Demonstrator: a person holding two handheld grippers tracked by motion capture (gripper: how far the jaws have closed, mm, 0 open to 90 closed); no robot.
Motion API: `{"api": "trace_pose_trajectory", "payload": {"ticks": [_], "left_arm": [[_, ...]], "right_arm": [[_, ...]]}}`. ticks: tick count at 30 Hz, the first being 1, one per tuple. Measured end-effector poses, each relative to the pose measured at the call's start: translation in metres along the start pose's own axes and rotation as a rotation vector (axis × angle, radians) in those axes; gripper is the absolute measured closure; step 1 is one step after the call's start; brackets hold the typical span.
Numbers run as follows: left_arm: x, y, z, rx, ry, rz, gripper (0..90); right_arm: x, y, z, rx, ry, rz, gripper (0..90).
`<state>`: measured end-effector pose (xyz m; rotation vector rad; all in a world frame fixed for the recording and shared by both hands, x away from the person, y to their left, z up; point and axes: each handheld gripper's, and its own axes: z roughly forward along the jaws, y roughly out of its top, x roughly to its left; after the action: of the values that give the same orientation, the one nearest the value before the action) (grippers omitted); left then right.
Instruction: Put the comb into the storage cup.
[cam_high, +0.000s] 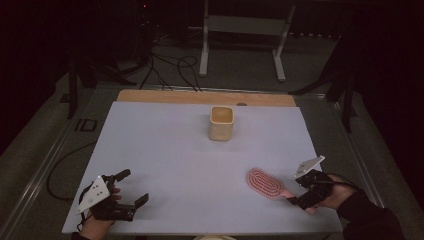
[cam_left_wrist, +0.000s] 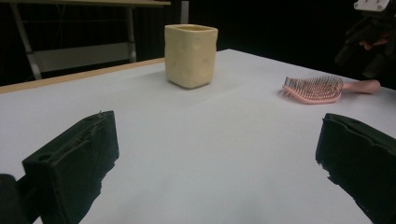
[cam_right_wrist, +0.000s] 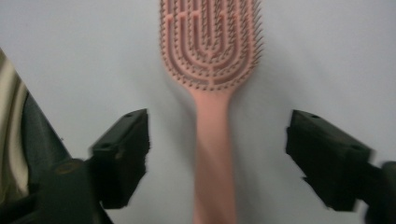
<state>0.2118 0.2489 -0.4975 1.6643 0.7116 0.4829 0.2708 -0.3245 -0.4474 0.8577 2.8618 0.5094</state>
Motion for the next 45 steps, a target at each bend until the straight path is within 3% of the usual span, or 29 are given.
{"api": "trace_pose_trajectory", "payload": {"ticks": [3,13,15,17,29,41,45], "left_arm": [[0.000,0.000,0.000,0.003,0.000,0.004,0.1],[0.000,0.000,0.000,0.004,-0.003,-0.003,0.1],[0.000,0.000,0.000,0.005,-0.004,0.000,0.1],[0.000,0.000,0.000,0.002,-0.003,-0.004,0.1],[0.000,0.000,0.000,0.002,-0.004,-0.006,0.1],[0.000,0.000,0.000,0.006,-0.005,0.002,0.1],[0.000,0.000,0.000,0.004,-0.005,-0.003,0.1]], "right_arm": [[0.003,0.003,0.004,0.017,0.016,-0.009,11.5],[0.010,0.013,0.014,0.064,0.033,-0.070,9.0],[0.012,0.015,0.016,0.079,0.015,-0.052,9.5],[0.010,0.016,0.017,0.091,0.016,-0.066,9.7],[0.005,0.021,0.027,0.160,0.011,-0.059,29.2],[0.002,0.024,0.036,0.216,-0.018,-0.072,59.6],[0.002,0.026,0.038,0.234,-0.033,-0.057,63.1]]}}
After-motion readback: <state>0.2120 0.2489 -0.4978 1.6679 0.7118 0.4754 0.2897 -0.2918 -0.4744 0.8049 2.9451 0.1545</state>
